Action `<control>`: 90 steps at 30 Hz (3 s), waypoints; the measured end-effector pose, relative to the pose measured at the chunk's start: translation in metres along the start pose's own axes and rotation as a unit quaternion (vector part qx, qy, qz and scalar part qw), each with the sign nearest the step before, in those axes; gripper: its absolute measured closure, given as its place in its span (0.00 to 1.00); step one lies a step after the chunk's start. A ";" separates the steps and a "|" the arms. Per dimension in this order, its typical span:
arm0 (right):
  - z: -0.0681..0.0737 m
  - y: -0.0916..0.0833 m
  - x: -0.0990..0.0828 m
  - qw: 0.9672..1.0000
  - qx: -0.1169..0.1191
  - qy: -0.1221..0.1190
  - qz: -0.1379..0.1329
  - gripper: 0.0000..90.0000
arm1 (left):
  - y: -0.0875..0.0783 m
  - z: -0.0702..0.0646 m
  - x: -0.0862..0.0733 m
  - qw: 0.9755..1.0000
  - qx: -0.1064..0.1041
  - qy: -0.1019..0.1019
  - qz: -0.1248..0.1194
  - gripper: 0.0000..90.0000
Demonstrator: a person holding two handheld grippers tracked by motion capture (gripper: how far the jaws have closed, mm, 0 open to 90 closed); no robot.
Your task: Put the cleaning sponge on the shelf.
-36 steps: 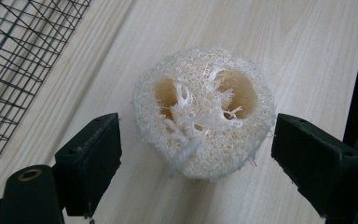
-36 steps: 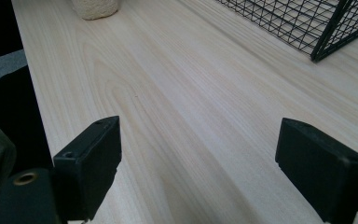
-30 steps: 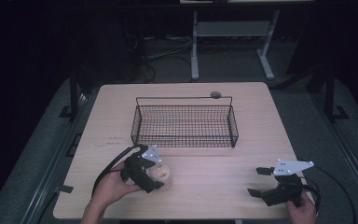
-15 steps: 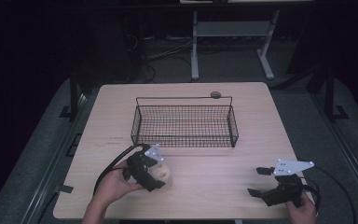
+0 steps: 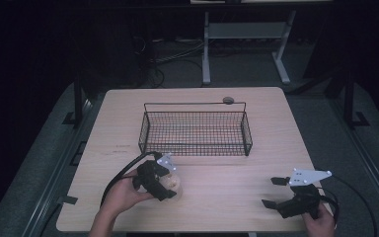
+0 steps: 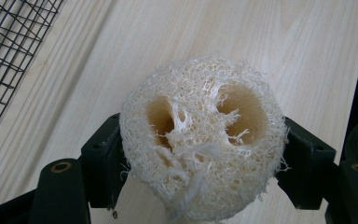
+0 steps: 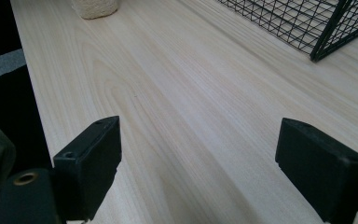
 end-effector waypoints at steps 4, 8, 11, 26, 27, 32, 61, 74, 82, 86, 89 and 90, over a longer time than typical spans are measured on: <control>0.000 0.001 0.000 1.000 -0.001 -0.005 -0.001 0.15 | -0.002 0.001 0.000 1.000 0.002 -0.002 -0.002 0.30; -0.001 0.001 0.000 1.000 -0.002 -0.005 0.000 0.15 | -0.005 0.001 0.001 1.000 0.001 0.000 -0.010 0.31; -0.001 0.001 0.000 1.000 -0.002 -0.007 -0.002 0.15 | -0.007 0.000 0.001 1.000 0.000 -0.001 -0.012 0.31; -0.002 0.004 0.001 1.000 -0.004 -0.005 0.000 0.15 | -0.029 0.000 0.003 0.999 0.013 -0.001 -0.029 0.31; -0.002 0.004 0.001 1.000 -0.005 -0.005 0.001 0.15 | -0.032 0.000 0.002 1.000 0.013 0.001 -0.027 0.31; -0.002 0.004 0.000 1.000 -0.005 -0.005 0.002 0.15 | -0.038 -0.001 0.005 0.999 0.016 0.002 -0.034 0.31; -0.005 0.003 0.006 1.000 -0.002 0.003 -0.015 0.15 | -0.076 0.015 0.045 0.999 0.000 0.003 -0.037 0.31; -0.005 0.005 0.008 1.000 0.002 0.005 -0.021 0.15 | -0.080 0.035 0.071 0.999 -0.010 -0.001 -0.038 0.31; -0.006 0.006 0.009 1.000 0.003 0.009 -0.024 0.15 | -0.088 0.047 0.089 1.000 -0.009 0.003 -0.029 0.31; -0.006 0.006 0.009 1.000 0.002 0.007 -0.024 0.15 | -0.092 0.051 0.096 0.999 -0.006 0.003 -0.031 0.31; -0.006 0.007 0.011 1.000 0.004 0.013 -0.025 0.15 | -0.093 0.052 0.103 1.000 -0.004 0.009 -0.030 0.31; -0.006 0.007 0.011 1.000 0.005 0.011 -0.024 0.15 | -0.093 0.053 0.107 0.999 -0.003 0.012 -0.030 0.31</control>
Point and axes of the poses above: each handheld gripper's, and its own axes: y roughly forward along the jaws, x roughly out of its top, z roughly to its left, the point moved 9 cm from there along y, roughly forward along the jaws, and after that the axes turned 12 degrees about -x, right-handed, at the moved point
